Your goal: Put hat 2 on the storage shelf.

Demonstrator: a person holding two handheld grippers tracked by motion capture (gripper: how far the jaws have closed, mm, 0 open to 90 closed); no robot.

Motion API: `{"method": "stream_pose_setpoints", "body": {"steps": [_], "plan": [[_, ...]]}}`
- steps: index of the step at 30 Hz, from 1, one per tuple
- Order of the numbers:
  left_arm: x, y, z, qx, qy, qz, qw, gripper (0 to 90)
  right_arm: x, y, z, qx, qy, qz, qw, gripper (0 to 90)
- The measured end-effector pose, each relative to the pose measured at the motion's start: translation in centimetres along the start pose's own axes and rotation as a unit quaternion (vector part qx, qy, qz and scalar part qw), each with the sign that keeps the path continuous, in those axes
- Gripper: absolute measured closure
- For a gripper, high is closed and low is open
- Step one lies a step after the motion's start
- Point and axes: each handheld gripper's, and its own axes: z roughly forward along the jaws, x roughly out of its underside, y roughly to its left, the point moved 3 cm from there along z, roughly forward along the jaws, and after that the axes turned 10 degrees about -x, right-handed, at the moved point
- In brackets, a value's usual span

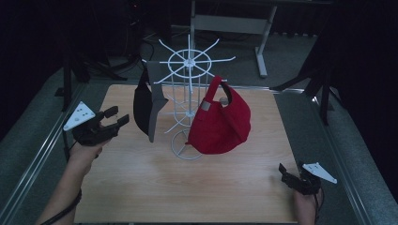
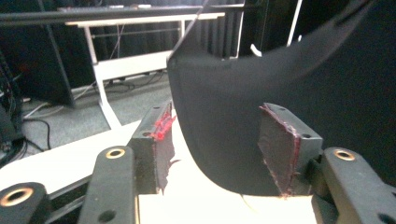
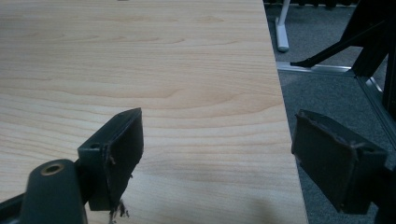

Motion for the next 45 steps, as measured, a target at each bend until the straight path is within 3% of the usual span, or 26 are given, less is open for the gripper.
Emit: {"method": "stream_pose_setpoints", "body": {"steps": [3, 5, 9, 11, 13, 15, 21, 24, 25, 28, 36, 45], "plan": [[1.2, 0.1, 0.0, 0.001, 0.005, -0.009, 0.9999, 43.9, 0.0, 0.0, 0.0, 0.0, 0.0, 0.0, 1.0, 16.6], [1.8, 0.1, 0.0, -0.007, 0.01, -0.008, 0.9999, 39.1, 0.0, 0.0, 0.0, 0.0, 0.001, 0.0, 1.0, 16.6], [3.1, 0.1, -0.1, -0.001, 0.013, -0.018, 0.9998, 37.1, 0.0, 0.0, 0.1, 0.002, 0.002, -0.003, 1.0, 16.6], [3.7, 0.1, -0.1, 0.006, 0.016, -0.028, 0.9995, 34.6, 0.0, 0.0, 0.1, 0.001, 0.002, -0.003, 1.0, 16.6], [4.5, 0.1, -0.2, 0.03, 0.019, -0.039, 0.9986, 28.3, 0.0, 0.0, 0.1, 0.001, 0.002, -0.003, 1.0, 16.6], [5.5, -0.2, -0.1, 0.041, 0.029, -0.047, 0.9976, 24.3, 0.0, 0.0, 0.1, 0.002, 0.001, -0.003, 1.0, 16.6], [8.8, -0.5, 0.1, 0.027, 0.059, -0.046, 0.9968, 17.1, 0.0, 0.1, 0.0, 0.002, 0.003, -0.004, 1.0, 16.6], [9.6, -0.5, 0.1, 0.019, 0.068, -0.043, 0.9966, 14.9, 0.0, 0.1, 0.1, 0.002, 0.002, -0.004, 1.0, 16.6], [10.3, -0.4, 0.1, 0.006, 0.075, -0.038, 0.9965, 14.8, 0.0, 0.1, 0.1, 0.002, 0.003, -0.004, 1.0, 16.6], [11.3, -0.3, 0.1, -0.006, 0.086, -0.04, 0.9955, 14.7, 0.0, 0.1, 0.1, 0.003, 0.004, -0.005, 1.0, 16.6], [13.3, -0.5, -0.2, -0.022, 0.114, -0.034, 0.9927, 14.7, 0.0, 0.1, 0.1, 0.004, 0.004, -0.005, 1.0, 16.6], [14.5, -0.7, -1.5, -0.04, 0.109, -0.047, 0.9921, 14.7, 0.0, 0.1, 0.1, 0.005, 0.005, -0.006, 1.0, 16.6]]}}
